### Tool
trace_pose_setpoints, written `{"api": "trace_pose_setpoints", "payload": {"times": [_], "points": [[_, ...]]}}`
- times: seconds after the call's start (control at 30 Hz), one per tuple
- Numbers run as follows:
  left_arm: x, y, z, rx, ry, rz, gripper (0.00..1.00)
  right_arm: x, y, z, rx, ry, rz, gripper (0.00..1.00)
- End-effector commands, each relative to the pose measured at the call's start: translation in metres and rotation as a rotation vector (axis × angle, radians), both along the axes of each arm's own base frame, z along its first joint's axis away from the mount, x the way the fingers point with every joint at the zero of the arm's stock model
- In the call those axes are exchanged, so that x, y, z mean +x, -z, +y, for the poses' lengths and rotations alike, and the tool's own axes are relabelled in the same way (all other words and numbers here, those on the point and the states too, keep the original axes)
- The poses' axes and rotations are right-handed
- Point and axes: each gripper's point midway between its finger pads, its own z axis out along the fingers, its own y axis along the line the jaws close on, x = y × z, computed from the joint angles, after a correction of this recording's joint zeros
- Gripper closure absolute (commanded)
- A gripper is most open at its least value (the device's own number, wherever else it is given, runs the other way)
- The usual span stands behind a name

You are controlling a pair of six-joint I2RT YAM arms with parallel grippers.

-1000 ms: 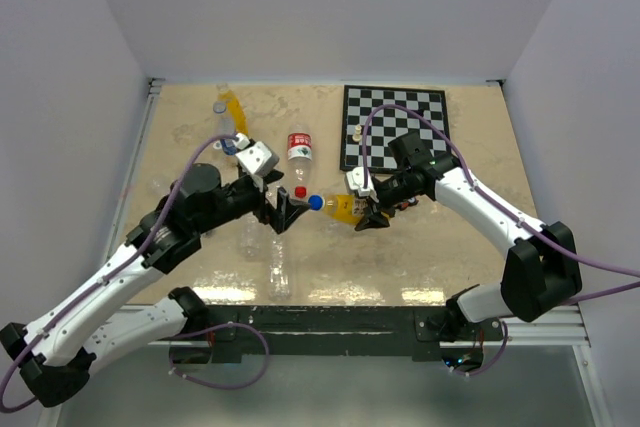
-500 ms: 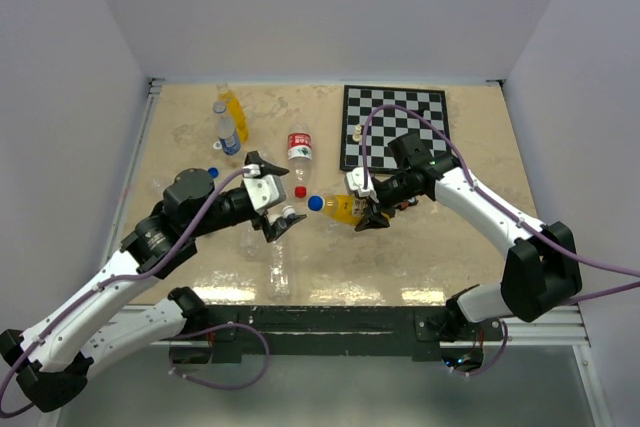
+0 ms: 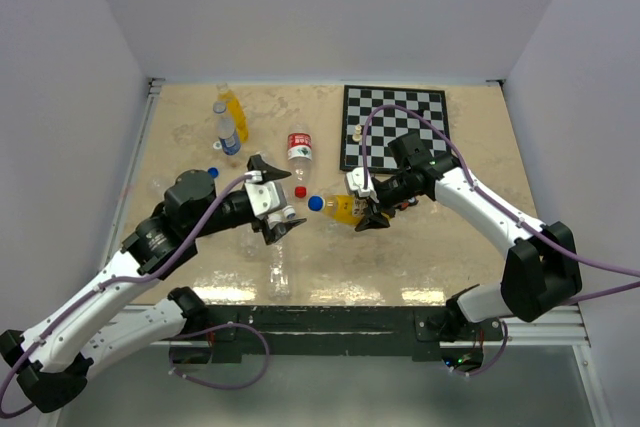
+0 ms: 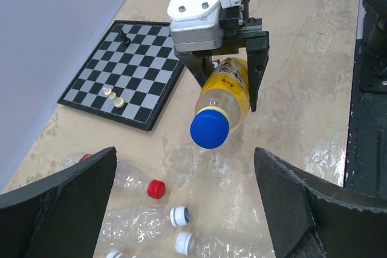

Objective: Unscrew the bottle caps
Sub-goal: Unscrew the bottle cap from the plastic bottle.

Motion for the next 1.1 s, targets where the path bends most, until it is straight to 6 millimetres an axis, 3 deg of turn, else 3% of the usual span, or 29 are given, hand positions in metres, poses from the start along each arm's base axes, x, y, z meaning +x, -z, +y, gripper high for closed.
{"api": "trace_pose_setpoints", "payload": {"times": [0.0,1.07], "points": [[-0.0016,-0.0058,-0.0024,-0.018,0.027,-0.043,0.00,0.0065,-0.0205,0.0081,0.062,-0.025,-0.051,1.00],[-0.0089,-0.0045,-0.0009,-0.007,0.060,-0.068,0.00,0.0058,-0.0186,0.0081,0.060,-0.031,-0.046,1.00]]}}
